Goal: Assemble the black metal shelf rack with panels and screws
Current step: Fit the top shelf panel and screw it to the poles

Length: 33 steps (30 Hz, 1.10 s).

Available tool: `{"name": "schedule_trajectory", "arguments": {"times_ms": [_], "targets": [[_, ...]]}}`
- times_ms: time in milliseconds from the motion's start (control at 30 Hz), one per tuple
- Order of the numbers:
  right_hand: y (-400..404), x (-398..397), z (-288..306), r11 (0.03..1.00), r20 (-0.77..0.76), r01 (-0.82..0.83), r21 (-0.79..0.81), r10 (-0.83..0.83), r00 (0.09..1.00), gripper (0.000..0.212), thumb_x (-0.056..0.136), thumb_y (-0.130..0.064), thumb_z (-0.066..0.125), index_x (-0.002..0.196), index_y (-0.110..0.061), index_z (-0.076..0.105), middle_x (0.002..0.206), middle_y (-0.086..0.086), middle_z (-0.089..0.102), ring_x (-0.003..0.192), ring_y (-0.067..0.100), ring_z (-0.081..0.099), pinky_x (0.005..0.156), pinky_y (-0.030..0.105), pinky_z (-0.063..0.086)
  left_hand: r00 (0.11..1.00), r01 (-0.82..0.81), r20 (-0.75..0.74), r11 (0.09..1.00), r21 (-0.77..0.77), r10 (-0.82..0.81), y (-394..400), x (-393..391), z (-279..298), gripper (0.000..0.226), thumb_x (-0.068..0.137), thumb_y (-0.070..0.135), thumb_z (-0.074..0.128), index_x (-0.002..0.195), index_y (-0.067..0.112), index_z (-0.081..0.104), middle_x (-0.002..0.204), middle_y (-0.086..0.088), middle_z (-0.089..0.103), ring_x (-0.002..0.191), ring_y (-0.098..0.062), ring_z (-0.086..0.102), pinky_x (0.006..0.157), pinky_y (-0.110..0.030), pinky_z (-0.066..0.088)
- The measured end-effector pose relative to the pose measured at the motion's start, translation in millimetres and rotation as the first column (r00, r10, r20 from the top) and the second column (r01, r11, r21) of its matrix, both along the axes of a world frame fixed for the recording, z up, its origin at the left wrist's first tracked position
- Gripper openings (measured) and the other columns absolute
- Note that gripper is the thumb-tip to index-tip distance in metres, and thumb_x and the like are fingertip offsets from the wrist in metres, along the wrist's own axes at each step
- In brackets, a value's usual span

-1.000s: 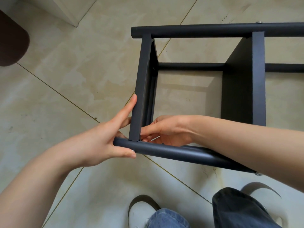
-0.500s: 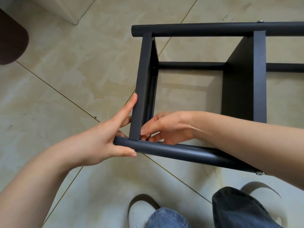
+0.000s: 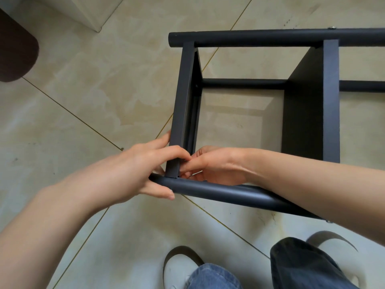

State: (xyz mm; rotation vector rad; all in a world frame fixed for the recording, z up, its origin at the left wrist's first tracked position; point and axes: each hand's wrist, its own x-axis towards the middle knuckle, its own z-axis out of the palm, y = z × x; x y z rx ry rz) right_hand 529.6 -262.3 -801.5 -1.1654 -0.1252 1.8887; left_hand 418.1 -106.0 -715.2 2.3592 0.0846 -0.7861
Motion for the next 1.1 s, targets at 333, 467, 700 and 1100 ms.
{"name": "schedule_trajectory", "arguments": {"times_ms": [333,467,700,1100], "targets": [[-2.4,6.2,1.3,0.997,-0.018,-0.046,0.062,0.047,0.999,0.027,0.092,-0.011,0.063,0.067,-0.015,0.072,0.075,0.003,0.063,0.069,0.013,0.059,0.07,0.026,0.049,0.968,0.062,0.239,0.996,0.059,-0.074,2.5,-4.0,-7.7,0.059,0.066,0.029,0.089,0.104,0.046,0.047,0.101,0.032,0.041,0.084,0.006,0.048,0.066,-0.012,0.04],[-2.0,0.4,-1.8,0.998,-0.034,-0.054,0.013,0.054,0.998,0.032,0.093,-0.015,0.063,0.061,-0.016,0.071,0.067,0.0,0.06,0.066,0.013,0.056,0.069,0.026,0.047,0.975,0.056,0.217,0.998,-0.005,-0.054,2.8,-9.1,-12.7,0.06,0.068,0.026,0.09,0.106,0.047,0.049,0.1,0.026,0.045,0.086,0.003,0.052,0.072,-0.006,0.039],[-3.6,3.6,1.8,0.999,-0.041,-0.048,-0.007,0.048,0.998,0.024,0.093,-0.016,0.062,0.071,-0.012,0.069,0.074,0.002,0.063,0.069,0.013,0.059,0.066,0.024,0.05,0.987,0.012,0.16,0.998,-0.062,-0.001,0.6,-8.7,-12.6,0.049,0.068,0.04,0.077,0.109,0.047,0.051,0.104,0.024,0.047,0.088,0.001,0.053,0.073,-0.007,0.04],[-1.9,3.4,3.2,0.998,-0.025,-0.069,0.013,0.069,0.997,0.017,0.095,-0.018,0.062,0.08,-0.012,0.067,0.075,0.001,0.061,0.07,0.015,0.057,0.078,0.031,0.047,0.988,-0.15,0.011,0.978,-0.147,0.153,0.0,-12.1,-8.7,0.081,0.075,0.018,0.087,0.122,0.063,0.038,0.111,0.032,0.063,0.089,0.012,0.062,0.078,-0.005,0.044]]}}
